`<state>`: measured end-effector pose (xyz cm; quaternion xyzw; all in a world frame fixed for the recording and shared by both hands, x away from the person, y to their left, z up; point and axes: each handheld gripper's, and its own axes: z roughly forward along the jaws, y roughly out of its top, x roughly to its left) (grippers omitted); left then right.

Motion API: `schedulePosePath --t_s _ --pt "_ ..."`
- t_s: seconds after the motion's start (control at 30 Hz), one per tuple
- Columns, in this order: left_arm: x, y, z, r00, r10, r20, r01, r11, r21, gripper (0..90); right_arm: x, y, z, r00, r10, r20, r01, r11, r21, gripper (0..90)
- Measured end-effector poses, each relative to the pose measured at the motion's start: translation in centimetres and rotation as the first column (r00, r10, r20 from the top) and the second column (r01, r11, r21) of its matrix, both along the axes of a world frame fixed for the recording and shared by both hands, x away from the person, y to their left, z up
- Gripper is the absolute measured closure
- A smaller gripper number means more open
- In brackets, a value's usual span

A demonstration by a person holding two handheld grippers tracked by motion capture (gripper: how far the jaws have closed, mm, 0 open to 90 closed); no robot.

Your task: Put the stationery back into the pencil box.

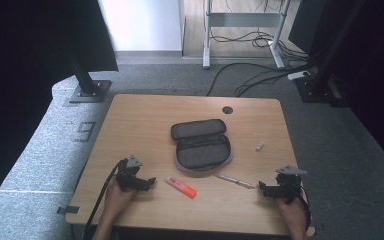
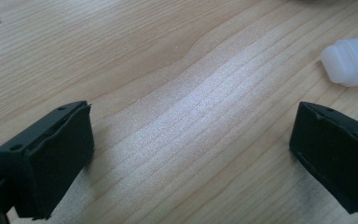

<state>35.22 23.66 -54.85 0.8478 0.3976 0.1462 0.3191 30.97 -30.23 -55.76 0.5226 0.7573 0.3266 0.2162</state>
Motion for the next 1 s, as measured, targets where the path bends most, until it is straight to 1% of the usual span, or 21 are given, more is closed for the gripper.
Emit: schedulePosePath --t_s 0.2,0.33,0.4,0.47,0.63,0.87,1.0 --pt "0.0 0.0 0.0 1.0 0.0 0.0 0.0 1.0 0.0 0.0 0.0 0.0 0.0 1.0 0.0 -0.001 0.0 1.0 0.001 1.3" --pt "0.0 0.0 0.0 1.0 0.0 0.0 0.0 1.0 0.0 0.0 0.0 -0.1 0.2 1.0 -0.007 -0.006 0.007 1.0 0.0 6.6" --pt "0.0 0.0 0.0 1.0 0.0 0.0 0.0 1.0 0.0 0.0 0.0 -0.2 0.4 1.0 -0.008 -0.002 0.008 1.0 -0.01 7.3" --pt "0.0 0.0 0.0 1.0 0.0 0.0 0.0 1.0 0.0 0.0 0.0 -0.1 0.5 0.9999 -0.01 -0.003 0.01 1.0 -0.006 7.9" --pt "0.0 0.0 0.0 1.0 0.0 0.0 0.0 1.0 0.0 0.0 0.0 0.0 1.1 0.9999 0.011 -0.002 -0.011 1.0 -0.016 8.8" --pt "0.0 0.0 0.0 1.0 0.0 0.0 0.0 1.0 0.0 0.0 0.2 0.0 1.6 0.9996 0.027 0.001 -0.027 1.0 0.004 10.3" --pt "0.0 0.0 0.0 1.0 0.0 0.0 0.0 1.0 0.0 0.0 0.3 -0.1 2.1 0.9992 0.037 0.013 -0.037 0.999 0.014 10.7"
